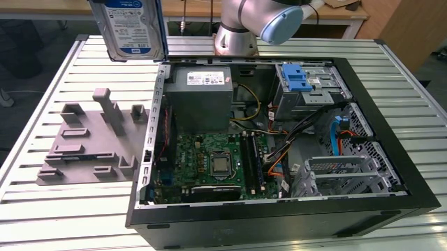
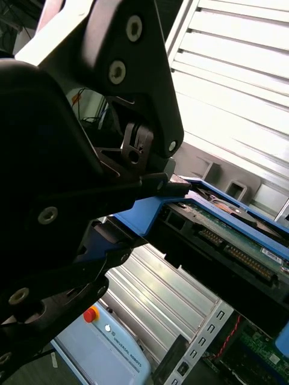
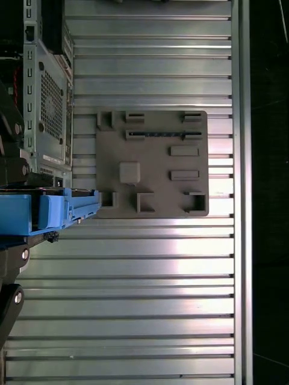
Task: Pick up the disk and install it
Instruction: 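Pick up the disk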
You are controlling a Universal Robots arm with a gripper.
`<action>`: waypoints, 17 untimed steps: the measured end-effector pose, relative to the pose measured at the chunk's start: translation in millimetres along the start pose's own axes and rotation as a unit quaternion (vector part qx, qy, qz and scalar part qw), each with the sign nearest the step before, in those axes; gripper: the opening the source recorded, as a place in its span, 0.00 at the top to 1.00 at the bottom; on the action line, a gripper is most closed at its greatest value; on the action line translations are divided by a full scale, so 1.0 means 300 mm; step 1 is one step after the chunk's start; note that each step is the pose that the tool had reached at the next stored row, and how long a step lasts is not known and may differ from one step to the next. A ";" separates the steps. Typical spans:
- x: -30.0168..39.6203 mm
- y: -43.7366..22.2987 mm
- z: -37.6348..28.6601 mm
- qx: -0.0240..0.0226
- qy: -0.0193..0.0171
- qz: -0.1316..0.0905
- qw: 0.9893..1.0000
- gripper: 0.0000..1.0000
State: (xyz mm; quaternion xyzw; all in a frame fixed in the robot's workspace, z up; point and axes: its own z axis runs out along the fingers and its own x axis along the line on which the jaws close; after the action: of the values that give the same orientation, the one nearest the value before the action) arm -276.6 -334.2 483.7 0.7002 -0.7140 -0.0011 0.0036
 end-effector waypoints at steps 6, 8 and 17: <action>0.000 -0.007 0.000 0.000 0.000 0.000 1.000 0.64; 0.000 -0.010 0.000 0.000 0.000 0.000 1.000 0.64; 0.000 -0.030 0.000 0.000 0.000 0.000 1.000 0.64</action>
State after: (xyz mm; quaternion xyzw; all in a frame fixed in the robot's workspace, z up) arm -267.7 -334.3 483.7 0.7002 -0.7139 -0.0011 0.0036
